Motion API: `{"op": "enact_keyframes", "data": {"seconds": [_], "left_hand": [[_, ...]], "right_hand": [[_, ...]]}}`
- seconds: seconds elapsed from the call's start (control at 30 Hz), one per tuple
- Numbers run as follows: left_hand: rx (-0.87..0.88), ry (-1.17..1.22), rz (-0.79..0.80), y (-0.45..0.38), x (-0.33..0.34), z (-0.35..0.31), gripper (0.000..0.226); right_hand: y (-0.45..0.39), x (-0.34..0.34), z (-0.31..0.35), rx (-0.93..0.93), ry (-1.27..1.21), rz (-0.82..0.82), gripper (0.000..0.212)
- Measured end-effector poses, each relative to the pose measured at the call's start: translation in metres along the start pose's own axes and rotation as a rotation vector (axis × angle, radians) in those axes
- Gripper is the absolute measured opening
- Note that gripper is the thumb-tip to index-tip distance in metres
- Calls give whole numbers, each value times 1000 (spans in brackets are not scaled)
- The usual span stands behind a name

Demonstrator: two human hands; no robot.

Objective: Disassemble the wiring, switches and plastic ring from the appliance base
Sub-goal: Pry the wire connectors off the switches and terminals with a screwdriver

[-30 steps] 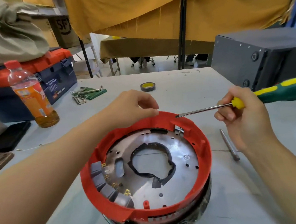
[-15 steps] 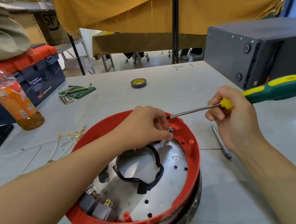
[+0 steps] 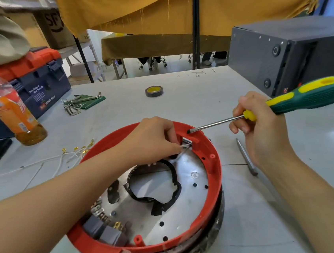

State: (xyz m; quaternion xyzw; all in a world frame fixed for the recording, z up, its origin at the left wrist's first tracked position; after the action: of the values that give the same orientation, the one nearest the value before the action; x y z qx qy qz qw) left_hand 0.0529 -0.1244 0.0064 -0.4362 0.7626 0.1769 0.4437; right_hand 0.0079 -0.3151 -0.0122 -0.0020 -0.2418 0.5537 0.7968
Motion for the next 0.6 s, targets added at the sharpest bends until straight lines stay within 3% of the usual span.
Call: {"op": "enact_keyframes", "data": {"seconds": [0.33,0.6], "left_hand": [[108,-111,97,10,3,-4,17],[96,-90,68,12,-1,-6,11]], "right_hand": [[-1,-1,0,-11,15,1,33],[-1,0,0,-21,18,9,33]]}}
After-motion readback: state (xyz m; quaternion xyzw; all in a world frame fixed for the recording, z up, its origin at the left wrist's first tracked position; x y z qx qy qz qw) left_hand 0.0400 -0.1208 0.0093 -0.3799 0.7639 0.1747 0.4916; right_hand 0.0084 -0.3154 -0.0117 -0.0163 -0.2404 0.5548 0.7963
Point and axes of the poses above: each hand's wrist, its own y-axis away from the middle knuckle, its own x-axis out of the palm, z = x × y, the point moved 2 cm from there along -y, towards the middle knuckle, and after that the axes turned 5 degrees about x, right-handed, at the moved point
